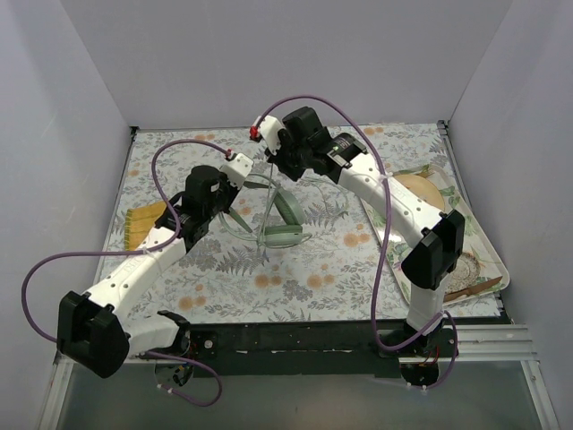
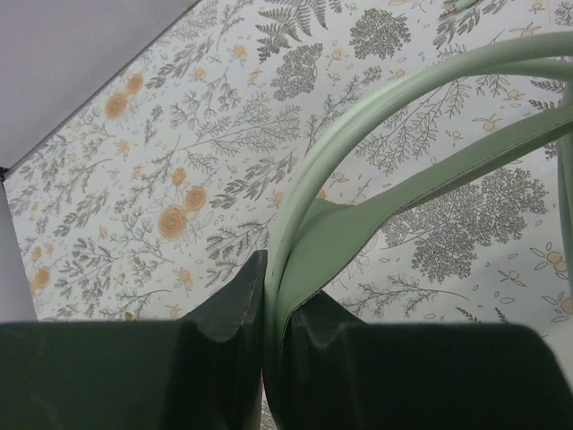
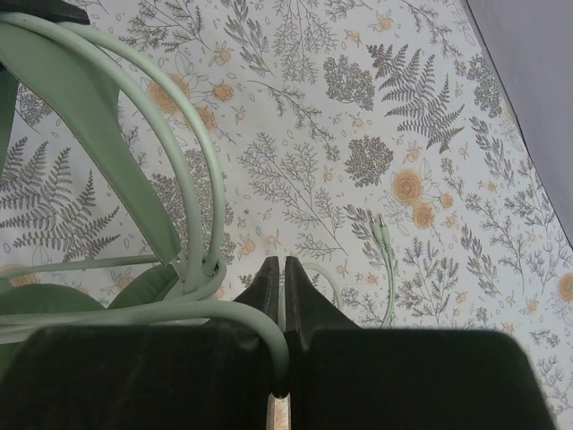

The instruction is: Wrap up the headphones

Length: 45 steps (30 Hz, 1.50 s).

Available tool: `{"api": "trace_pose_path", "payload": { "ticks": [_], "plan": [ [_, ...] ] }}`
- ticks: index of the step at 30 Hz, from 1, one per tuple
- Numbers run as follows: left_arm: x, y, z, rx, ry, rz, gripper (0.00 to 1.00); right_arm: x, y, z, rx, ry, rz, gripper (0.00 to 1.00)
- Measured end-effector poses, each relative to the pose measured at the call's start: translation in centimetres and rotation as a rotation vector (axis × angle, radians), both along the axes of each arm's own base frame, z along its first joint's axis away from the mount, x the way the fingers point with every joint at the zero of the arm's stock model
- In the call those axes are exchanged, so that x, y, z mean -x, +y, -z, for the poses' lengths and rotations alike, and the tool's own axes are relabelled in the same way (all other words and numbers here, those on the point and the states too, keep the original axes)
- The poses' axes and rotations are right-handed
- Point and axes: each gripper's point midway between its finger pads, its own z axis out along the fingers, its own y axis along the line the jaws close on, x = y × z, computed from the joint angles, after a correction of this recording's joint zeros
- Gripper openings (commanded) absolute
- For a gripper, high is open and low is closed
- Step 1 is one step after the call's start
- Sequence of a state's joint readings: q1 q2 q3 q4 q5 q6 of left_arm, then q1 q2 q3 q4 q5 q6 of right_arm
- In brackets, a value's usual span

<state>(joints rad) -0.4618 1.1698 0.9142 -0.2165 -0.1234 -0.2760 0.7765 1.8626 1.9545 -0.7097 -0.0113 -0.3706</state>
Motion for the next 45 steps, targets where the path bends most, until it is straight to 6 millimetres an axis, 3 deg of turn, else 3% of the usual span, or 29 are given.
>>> {"api": "trace_pose_path", "payload": {
  "ticks": [6, 10, 11, 15, 18, 22, 25, 29, 38, 45],
  "plan": [
    [0.6, -0.8, 0.9, 0.048, 0.073, 0.006, 0.0, -0.4, -0.6, 0.5, -0.015, 0.024, 0.003, 0.01],
    [1.7, -2.8, -0.6, 0.152, 0.118, 0.081, 0.0, -0.8, -2.0, 2.1, -0.06, 0.096, 0.012, 0.01],
    [2.0, -3.4, -1.3, 0.182, 0.13, 0.101, 0.0, -0.9, -2.4, 2.6, -0.076, 0.122, 0.009, 0.03],
    [2.9, -5.2, -4.6, 0.29, 0.158, 0.172, 0.0, -0.8, -2.9, 2.9, -0.166, 0.176, -0.03, 0.29],
    [4.3, -6.3, -6.7, 0.331, 0.192, 0.242, 0.0, -0.9, -2.6, 1.9, -0.25, 0.149, -0.056, 0.35],
    [6.1, -7.9, -11.7, 0.4, 0.177, 0.355, 0.0, -0.4, -1.7, 1.2, -0.368, 0.131, -0.113, 0.42],
    [7.0, -8.5, -16.1, 0.462, 0.124, 0.41, 0.0, 0.0, -0.8, 2.1, -0.443, 0.15, -0.149, 0.45],
    [7.5, -8.5, -19.8, 0.524, 0.083, 0.433, 0.0, 0.8, -0.1, 4.2, -0.509, 0.196, -0.165, 0.46],
    [5.4, -8.4, -23.3, 0.596, 0.072, 0.39, 0.0, -0.7, 0.9, 5.3, -0.586, 0.157, -0.122, 0.48],
    [4.9, -8.1, -24.5, 0.633, 0.072, 0.366, 0.0, -0.5, 0.4, 7.5, -0.581, 0.16, -0.092, 0.48]
  ]
}}
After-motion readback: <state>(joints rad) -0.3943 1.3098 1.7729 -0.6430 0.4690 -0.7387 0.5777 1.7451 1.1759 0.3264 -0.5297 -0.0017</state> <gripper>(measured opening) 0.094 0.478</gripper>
